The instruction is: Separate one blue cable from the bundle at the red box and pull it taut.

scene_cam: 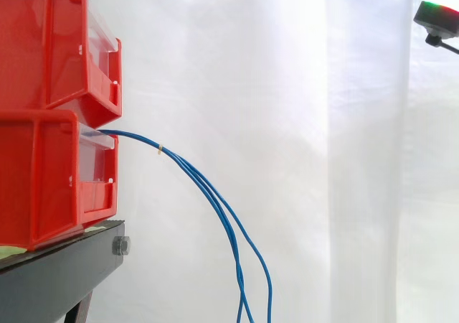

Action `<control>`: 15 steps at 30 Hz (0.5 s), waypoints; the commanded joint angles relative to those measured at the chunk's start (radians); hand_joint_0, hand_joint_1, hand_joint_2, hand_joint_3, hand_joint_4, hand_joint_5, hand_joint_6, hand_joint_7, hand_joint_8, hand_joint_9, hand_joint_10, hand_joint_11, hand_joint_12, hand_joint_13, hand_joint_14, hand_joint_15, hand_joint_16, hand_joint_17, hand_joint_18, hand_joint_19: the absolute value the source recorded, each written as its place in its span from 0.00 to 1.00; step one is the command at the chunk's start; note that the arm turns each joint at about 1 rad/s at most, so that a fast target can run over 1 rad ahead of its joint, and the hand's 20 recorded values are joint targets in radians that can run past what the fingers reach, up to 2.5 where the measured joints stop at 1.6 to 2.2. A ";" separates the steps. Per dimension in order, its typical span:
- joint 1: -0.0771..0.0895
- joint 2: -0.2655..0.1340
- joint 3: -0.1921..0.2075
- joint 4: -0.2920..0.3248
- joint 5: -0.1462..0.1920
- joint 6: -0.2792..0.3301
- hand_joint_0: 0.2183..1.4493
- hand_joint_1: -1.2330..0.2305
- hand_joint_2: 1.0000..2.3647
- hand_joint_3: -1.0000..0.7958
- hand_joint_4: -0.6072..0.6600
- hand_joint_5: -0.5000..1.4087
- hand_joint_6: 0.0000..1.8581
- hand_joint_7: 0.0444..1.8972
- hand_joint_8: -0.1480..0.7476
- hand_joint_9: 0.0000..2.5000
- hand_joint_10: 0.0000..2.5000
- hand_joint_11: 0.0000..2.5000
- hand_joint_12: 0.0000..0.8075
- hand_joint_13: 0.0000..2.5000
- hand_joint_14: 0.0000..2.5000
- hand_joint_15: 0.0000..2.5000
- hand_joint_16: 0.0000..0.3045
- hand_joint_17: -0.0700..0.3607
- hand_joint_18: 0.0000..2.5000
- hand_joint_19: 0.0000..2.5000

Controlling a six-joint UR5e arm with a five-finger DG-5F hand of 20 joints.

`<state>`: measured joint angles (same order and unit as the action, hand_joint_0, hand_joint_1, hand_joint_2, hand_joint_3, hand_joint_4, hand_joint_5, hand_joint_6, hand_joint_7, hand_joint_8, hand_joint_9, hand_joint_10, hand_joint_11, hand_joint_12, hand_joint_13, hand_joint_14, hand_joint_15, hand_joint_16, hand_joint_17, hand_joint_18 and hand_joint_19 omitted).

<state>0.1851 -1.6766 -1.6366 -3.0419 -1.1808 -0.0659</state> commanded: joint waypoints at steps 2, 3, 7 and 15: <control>0.004 0.001 0.001 0.000 -0.002 0.001 0.26 0.37 0.00 0.28 0.59 0.16 0.27 0.41 0.49 0.34 0.01 0.21 0.17 0.31 0.00 0.09 0.06 0.25 0.30 0.18; 0.004 0.000 0.000 0.000 0.000 0.000 0.26 0.38 0.00 0.28 0.59 0.15 0.27 0.41 0.49 0.33 0.01 0.21 0.17 0.30 0.00 0.09 0.06 0.25 0.28 0.17; 0.004 0.000 0.000 0.000 0.001 0.000 0.24 0.38 0.00 0.28 0.57 0.14 0.27 0.41 0.47 0.25 0.01 0.18 0.22 0.17 0.00 0.05 0.06 0.27 0.15 0.08; 0.004 0.000 0.001 0.000 0.001 0.000 0.22 0.40 0.00 0.28 0.56 0.13 0.27 0.40 0.45 0.16 0.00 0.13 0.27 0.10 0.00 0.02 0.08 0.29 0.06 0.01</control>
<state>0.1887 -1.6765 -1.6364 -3.0419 -1.1806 -0.0659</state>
